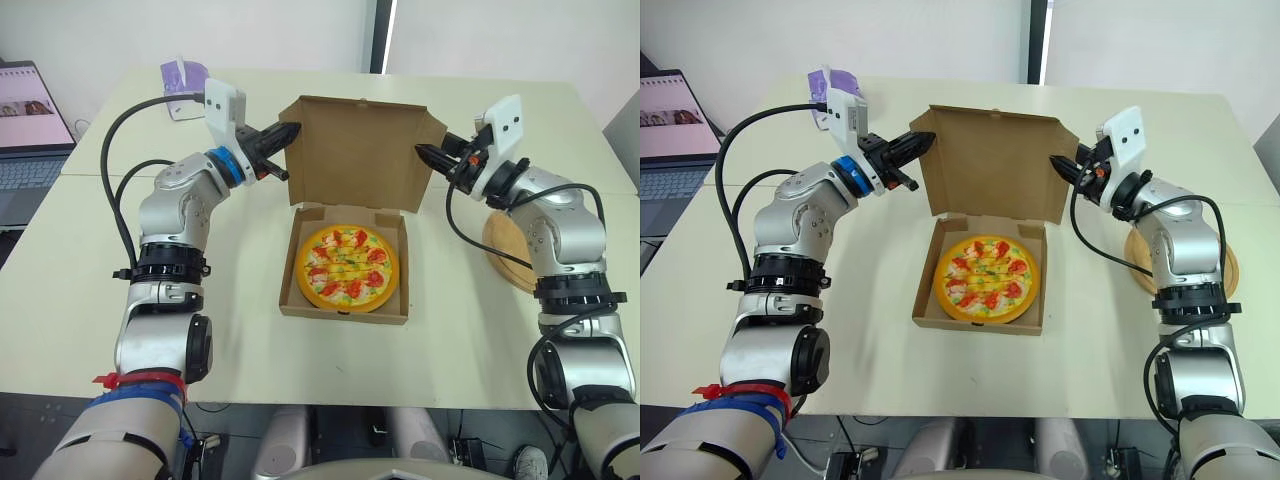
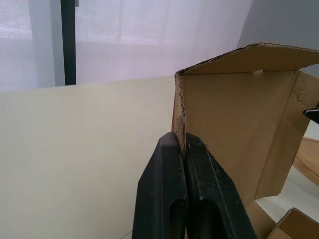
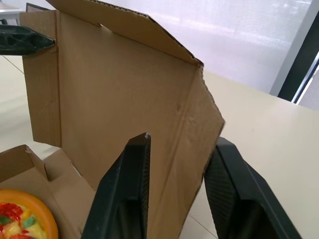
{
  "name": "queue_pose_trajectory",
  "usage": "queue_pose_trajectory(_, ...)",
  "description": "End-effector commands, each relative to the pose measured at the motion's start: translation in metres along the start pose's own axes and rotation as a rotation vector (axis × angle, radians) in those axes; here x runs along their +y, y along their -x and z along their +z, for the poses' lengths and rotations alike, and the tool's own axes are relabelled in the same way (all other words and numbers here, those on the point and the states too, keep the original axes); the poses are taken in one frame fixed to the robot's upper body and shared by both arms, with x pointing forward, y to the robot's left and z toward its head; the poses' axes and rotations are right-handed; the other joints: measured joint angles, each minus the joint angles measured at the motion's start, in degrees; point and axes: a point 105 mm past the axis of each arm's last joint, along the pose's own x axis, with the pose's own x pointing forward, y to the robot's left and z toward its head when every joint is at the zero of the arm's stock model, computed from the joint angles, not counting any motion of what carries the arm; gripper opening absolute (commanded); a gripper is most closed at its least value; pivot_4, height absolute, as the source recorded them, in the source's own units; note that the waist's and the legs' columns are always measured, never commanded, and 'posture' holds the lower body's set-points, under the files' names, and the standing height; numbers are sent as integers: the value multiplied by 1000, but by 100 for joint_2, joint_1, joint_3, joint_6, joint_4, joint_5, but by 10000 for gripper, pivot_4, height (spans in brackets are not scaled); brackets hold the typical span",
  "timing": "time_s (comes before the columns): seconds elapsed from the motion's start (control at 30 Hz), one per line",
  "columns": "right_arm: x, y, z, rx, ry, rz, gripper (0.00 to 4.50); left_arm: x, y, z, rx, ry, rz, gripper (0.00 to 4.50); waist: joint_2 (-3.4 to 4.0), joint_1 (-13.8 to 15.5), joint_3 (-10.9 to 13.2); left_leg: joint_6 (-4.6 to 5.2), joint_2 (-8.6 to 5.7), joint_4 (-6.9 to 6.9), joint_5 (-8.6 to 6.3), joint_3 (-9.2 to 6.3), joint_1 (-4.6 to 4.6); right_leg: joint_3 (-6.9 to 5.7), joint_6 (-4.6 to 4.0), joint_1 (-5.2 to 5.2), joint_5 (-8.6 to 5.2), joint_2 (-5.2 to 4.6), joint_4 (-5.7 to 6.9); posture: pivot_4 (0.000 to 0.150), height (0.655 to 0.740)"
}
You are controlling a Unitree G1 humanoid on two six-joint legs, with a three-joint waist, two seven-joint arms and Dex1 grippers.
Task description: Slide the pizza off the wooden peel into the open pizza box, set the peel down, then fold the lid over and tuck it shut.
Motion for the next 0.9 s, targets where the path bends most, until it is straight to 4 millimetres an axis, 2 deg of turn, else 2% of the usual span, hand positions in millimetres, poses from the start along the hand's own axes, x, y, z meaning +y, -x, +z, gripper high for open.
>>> queue_pose_trajectory(0.03, -6, 4, 16, -53, 18, -21, 16929, -2, 1, 16, -33, -40, -8, 0, 0, 1, 0, 0, 0, 0, 0, 0, 0, 0, 0, 0, 0, 0, 0, 1500, 7400)
queue_pose_trajectory(0.2, -4, -3, 20, -71, 9, -8, 16929, -3, -1, 14, -28, -40, -12, 0, 0, 0, 0, 0, 0, 0, 0, 1, 0, 1, 0, 0, 0, 0, 1, 1500, 7400)
queue_pose_trajectory(0.3, -3, -4, 23, -83, 5, -2, 11275, -3, -2, 15, -29, -40, -13, 0, 0, -1, 0, 0, 0, 0, 0, 1, 0, 0, 0, 0, 0, 0, 1, 1500, 7400)
queue_pose_trajectory(0.4, -3, -4, 22, -83, 8, -1, 733, -2, -1, 12, -24, -39, -10, 0, 0, -1, 0, 0, 0, 1, 0, 1, 0, 0, 0, 0, 0, 0, 1, 1500, 7400)
queue_pose_trajectory(0.7, -4, -7, 27, -107, 29, -32, 297, -2, 0, 13, -23, -52, -9, 0, 0, -2, 0, 0, 0, 2, 0, 1, 0, 1, 0, 0, 0, 0, 3, 1500, 7400)
queue_pose_trajectory(0.9, 2, -11, 32, -122, 55, -52, 297, -8, 2, 13, -23, -123, -1, 0, 0, -3, 0, 0, 0, 3, 0, 2, 0, 2, 0, -1, 0, 0, 3, 1500, 7400)
